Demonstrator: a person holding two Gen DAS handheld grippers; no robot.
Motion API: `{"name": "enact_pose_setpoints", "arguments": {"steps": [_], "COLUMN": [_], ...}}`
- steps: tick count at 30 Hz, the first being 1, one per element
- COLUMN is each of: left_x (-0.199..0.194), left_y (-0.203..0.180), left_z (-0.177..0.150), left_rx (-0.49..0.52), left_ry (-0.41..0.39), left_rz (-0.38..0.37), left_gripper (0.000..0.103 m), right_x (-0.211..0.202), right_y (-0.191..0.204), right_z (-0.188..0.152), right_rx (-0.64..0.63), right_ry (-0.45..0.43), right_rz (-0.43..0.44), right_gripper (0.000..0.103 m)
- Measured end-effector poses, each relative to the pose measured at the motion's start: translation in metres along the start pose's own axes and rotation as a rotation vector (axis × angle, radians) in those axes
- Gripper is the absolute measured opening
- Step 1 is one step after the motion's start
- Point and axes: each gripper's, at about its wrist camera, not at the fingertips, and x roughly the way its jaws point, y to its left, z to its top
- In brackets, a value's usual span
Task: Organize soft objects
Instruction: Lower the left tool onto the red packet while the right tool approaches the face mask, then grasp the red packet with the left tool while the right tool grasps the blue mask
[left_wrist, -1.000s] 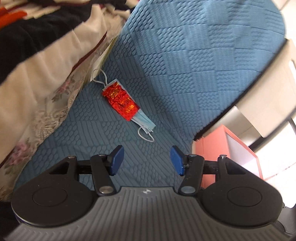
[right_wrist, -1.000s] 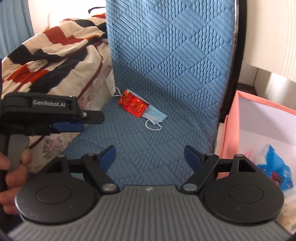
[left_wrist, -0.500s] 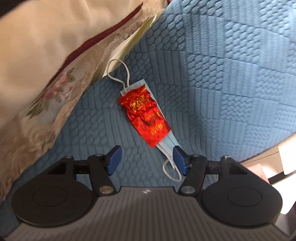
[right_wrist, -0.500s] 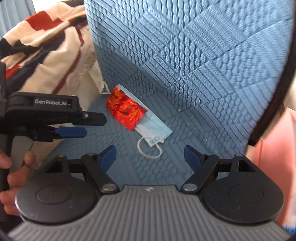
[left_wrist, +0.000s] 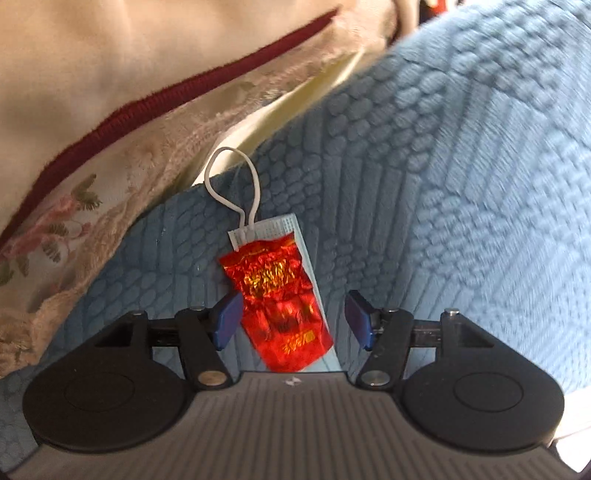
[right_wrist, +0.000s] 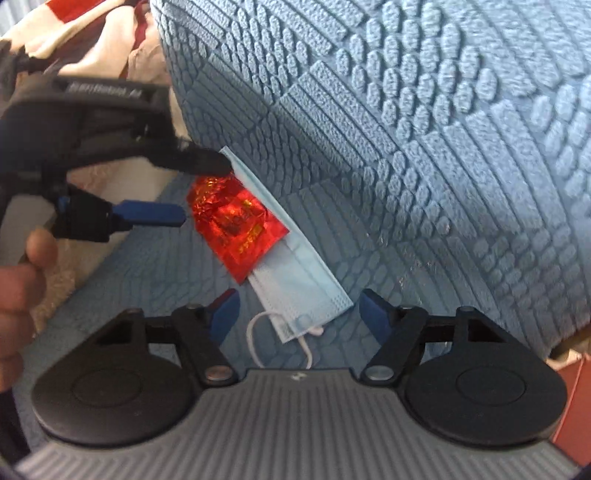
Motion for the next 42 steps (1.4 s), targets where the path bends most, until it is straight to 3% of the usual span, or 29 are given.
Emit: {"name": "enact_pose_setpoints", "arguments": {"steps": [11, 13, 16, 21, 24, 28, 32, 33, 42], "left_x": [0.014, 0.015, 0.012, 0.008, 0.006, 0.004, -0.011, -0.014, -0.070], "left_y": [-0.007, -0.006, -0.001, -0.001, -0.001, -0.004, -0.010, -0.012, -0.011], "left_z": [0.010, 0.013, 0.016, 0.018, 0.016, 0.008, 0.001, 0.001, 0.000], "left_rx": [-0.100, -0.118, -0.130, -0.158, -0.154, -0.150, -0.110, -0.110, -0.072], "left_ry": [-0.028, -0.011, -0.013, -0.013, -0.027, -0.046, -0.073, -0.071, -0.057], "left_rz": [0.066, 0.089, 0.122, 0.100, 0.100, 0.086, 0.091, 0.082, 0.031], "left_gripper": [0.066, 0.065, 0.065, 0.065, 0.065, 0.044, 0.032, 0.024, 0.024], "right_x": [0.023, 0.026, 0.027, 0.023, 0.019, 0.018, 0.008, 0.006, -0.035], "right_y": [0.001, 0.008, 0.016, 0.018, 0.015, 0.014, 0.016, 0.017, 0.020], "right_z": [0.003, 0.001, -0.003, -0.005, -0.005, -0.004, -0.007, -0.006, -0.015], "right_rx": [-0.043, -0.094, -0.142, -0.126, -0.096, -0.101, -0.074, -0.071, -0.012], "right_ry": [0.019, 0.021, 0.020, 0.019, 0.016, 0.005, -0.021, -0.027, -0.056], "right_rz": [0.028, 0.011, -0.001, -0.014, -0.008, -0.024, -0.037, -0.043, -0.063], "right_gripper": [0.073, 0.069, 0.058, 0.019, 0.014, 0.009, 0.007, 0.007, 0.006]}}
